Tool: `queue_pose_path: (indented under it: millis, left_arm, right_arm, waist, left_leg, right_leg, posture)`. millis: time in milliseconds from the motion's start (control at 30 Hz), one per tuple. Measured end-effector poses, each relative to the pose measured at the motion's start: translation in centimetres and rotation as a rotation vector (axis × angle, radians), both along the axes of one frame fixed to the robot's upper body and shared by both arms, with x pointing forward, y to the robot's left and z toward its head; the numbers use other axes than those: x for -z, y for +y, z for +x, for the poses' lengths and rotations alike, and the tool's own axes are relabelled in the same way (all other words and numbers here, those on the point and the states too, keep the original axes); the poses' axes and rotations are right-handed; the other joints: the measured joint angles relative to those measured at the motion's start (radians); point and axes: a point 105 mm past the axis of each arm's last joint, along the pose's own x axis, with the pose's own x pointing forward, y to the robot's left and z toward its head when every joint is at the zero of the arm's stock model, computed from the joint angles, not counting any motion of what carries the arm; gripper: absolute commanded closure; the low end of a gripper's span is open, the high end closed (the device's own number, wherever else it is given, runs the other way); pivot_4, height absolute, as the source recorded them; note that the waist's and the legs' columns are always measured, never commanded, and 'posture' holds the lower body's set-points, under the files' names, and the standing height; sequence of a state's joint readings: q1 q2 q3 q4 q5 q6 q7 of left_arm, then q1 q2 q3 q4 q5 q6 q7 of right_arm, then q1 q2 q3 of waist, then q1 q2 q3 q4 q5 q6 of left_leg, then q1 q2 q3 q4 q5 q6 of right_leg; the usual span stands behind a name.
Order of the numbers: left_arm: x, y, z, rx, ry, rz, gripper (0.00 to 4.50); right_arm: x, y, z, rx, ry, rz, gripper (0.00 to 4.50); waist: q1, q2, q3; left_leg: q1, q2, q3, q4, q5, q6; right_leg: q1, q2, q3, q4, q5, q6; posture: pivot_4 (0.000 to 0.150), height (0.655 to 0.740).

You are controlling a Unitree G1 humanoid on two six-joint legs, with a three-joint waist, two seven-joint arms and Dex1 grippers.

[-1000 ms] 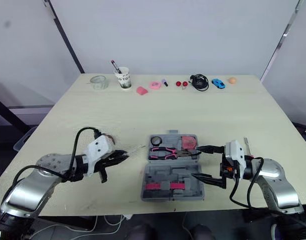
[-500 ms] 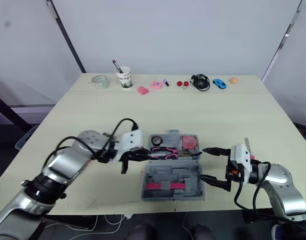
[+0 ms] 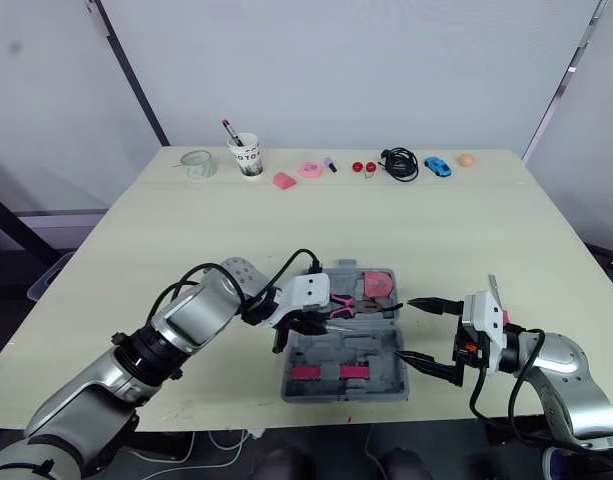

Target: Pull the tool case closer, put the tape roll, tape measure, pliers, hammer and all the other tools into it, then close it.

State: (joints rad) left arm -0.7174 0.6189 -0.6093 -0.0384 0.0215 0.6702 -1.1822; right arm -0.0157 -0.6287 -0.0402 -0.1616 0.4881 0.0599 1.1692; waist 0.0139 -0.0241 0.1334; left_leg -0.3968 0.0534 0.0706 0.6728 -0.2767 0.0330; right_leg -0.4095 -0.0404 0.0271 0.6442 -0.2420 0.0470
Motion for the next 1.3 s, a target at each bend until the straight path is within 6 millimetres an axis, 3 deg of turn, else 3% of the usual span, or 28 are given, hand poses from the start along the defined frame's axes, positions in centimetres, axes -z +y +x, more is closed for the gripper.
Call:
queue_pose_path:
  millis: [467,1300]
  left_arm:
    - [1.6,-1.3,0.2,0.029,0.024,0.037,4.43]
    - [2.1,-2.4,0.7,0.050,0.017,0.037,4.43]
  right_arm:
    - [0.3,-1.3,-0.1,0.028,-0.010,-0.047,0.00]
    - [0.4,-1.5,0.1,0.056,-0.052,-0.060,0.00]
  waist:
    - [0.000,0.000,0.000]
    - [0.001,0.000,0.000]
  left_leg:
    - [-0.001,0.000,0.000,0.001,0.000,0.000]
    - [0.000,0.000,-0.001,0.002,0.000,0.000]
  right_leg:
    - [0.000,0.002,0.002,0.000,0.000,0.000]
    - [0.001,0.002,0.002,0.001,0.000,0.000]
  posture:
    - [0.150,0.7400]
    - [0.150,0.7400]
